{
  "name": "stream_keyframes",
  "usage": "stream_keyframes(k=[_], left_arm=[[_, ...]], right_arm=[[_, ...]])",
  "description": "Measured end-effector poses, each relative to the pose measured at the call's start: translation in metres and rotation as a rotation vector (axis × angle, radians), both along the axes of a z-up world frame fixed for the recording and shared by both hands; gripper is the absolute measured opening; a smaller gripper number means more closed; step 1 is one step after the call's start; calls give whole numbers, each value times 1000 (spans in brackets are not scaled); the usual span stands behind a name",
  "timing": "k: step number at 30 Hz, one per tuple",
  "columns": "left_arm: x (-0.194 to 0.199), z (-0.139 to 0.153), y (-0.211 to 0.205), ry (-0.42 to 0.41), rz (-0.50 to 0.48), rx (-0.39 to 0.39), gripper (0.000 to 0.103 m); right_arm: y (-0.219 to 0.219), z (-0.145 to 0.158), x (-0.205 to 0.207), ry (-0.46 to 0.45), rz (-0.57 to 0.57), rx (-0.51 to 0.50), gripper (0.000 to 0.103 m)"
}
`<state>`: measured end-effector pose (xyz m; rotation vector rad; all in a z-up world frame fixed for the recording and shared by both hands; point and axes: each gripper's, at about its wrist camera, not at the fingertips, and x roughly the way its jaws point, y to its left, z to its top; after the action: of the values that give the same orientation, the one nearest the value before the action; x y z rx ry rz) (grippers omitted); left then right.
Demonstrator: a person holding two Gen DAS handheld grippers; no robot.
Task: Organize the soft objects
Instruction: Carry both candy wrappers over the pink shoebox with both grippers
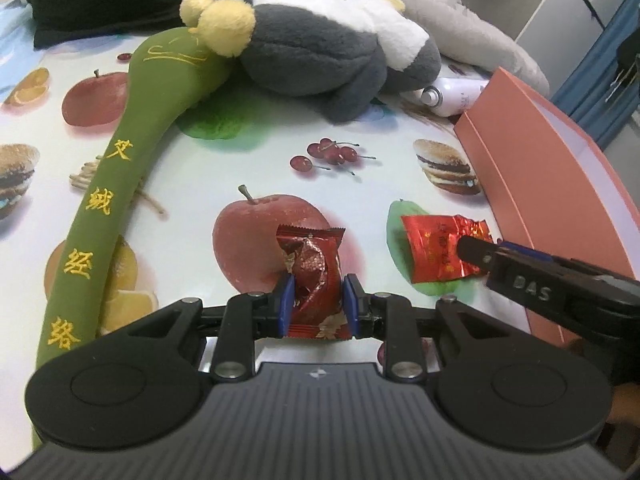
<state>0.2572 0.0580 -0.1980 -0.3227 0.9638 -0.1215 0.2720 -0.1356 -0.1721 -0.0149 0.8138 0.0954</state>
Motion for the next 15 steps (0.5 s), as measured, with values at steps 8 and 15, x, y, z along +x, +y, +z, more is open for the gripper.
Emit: stream_keyframes(k=[8,15], left_arm=[[3,-1,-3,-17,-27,18,31],[0,0,-4,-10,-31,11,31]], right_arm=[[0,-14,22,16,-39,-54,57],[-1,-14,30,68,-10,-55,56]])
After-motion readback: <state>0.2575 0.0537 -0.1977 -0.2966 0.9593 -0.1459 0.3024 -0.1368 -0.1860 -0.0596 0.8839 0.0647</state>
